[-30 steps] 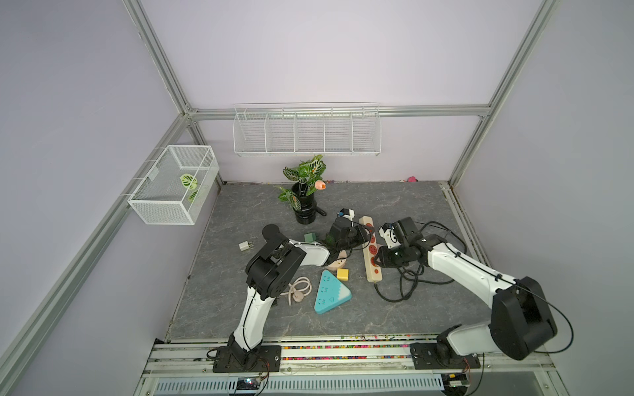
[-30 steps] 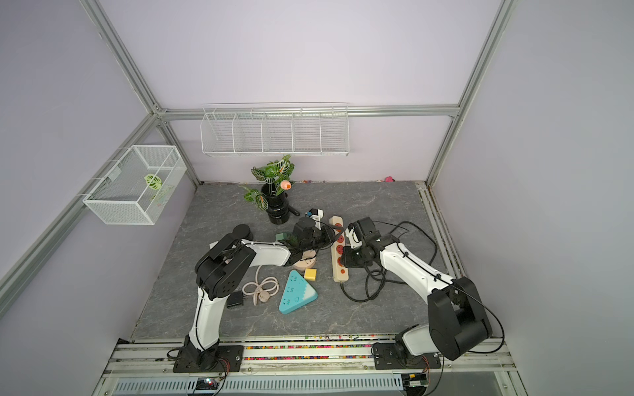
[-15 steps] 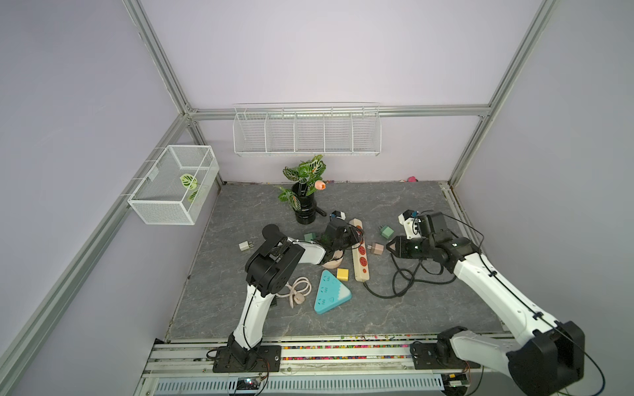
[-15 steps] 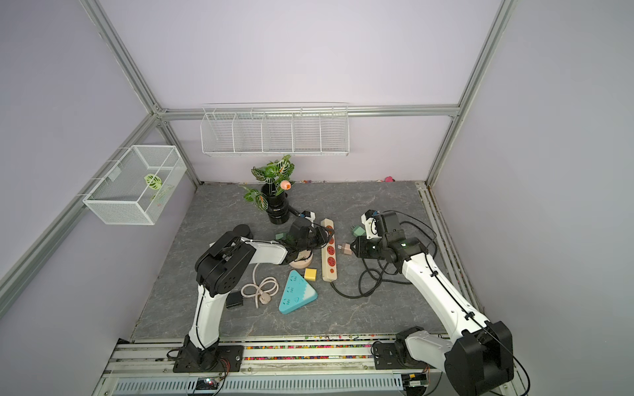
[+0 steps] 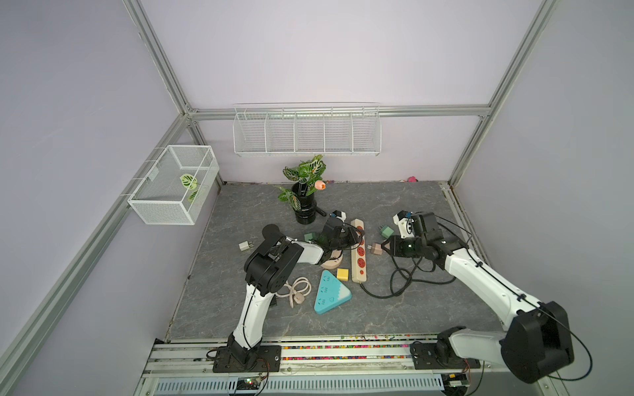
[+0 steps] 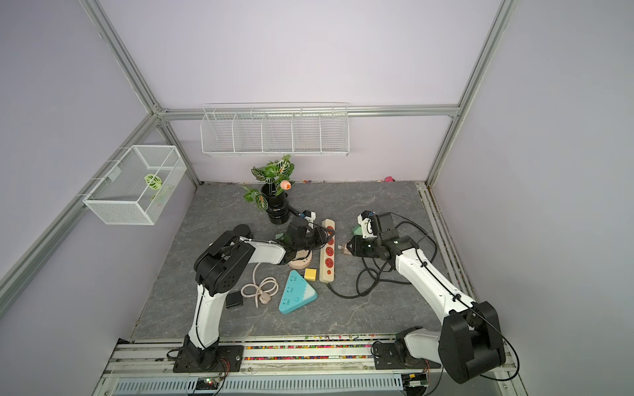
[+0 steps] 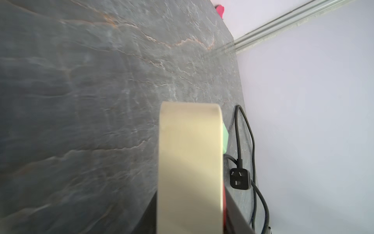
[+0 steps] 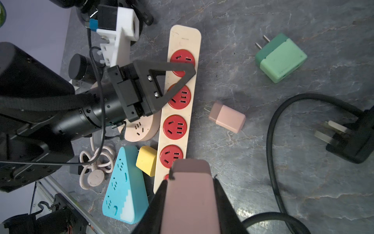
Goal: Pull the plug off the socket
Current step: Place the socket at the center of the board, then place the plug at the center of the board.
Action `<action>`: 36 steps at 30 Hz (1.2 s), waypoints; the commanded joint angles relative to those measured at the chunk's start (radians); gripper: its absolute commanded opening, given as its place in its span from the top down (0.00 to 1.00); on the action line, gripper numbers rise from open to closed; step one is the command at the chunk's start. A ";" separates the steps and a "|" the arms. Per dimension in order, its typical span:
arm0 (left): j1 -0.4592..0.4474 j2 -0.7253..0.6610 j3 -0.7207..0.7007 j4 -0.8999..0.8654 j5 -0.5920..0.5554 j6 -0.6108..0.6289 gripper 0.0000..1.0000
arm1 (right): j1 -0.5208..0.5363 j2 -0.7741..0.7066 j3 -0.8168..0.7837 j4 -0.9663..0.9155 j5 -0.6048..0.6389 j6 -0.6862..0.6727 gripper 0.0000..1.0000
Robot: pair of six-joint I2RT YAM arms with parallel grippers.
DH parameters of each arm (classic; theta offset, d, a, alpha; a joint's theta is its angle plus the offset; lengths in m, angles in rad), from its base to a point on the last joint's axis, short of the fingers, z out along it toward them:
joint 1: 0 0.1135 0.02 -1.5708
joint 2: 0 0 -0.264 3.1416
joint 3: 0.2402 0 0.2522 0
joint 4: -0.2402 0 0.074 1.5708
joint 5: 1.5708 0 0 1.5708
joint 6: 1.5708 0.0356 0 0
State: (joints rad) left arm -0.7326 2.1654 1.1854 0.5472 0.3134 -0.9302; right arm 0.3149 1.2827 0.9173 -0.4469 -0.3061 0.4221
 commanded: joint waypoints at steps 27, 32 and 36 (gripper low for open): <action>0.007 -0.407 0.049 -0.555 -0.389 0.386 0.32 | -0.024 0.424 0.266 0.310 0.093 0.075 0.99; 0.007 -0.527 -0.020 -0.616 -0.376 0.465 0.32 | -0.030 0.607 0.386 0.355 0.083 0.108 0.92; 0.007 -0.644 -0.131 -0.620 -0.407 0.491 0.29 | -0.042 0.706 0.434 0.418 0.067 0.137 0.88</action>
State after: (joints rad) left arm -0.7277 1.5814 1.1179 -0.0204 -0.0578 -0.4965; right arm 0.2859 1.9499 1.3231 -0.0986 -0.2218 0.5243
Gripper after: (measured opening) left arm 0.709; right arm 0.307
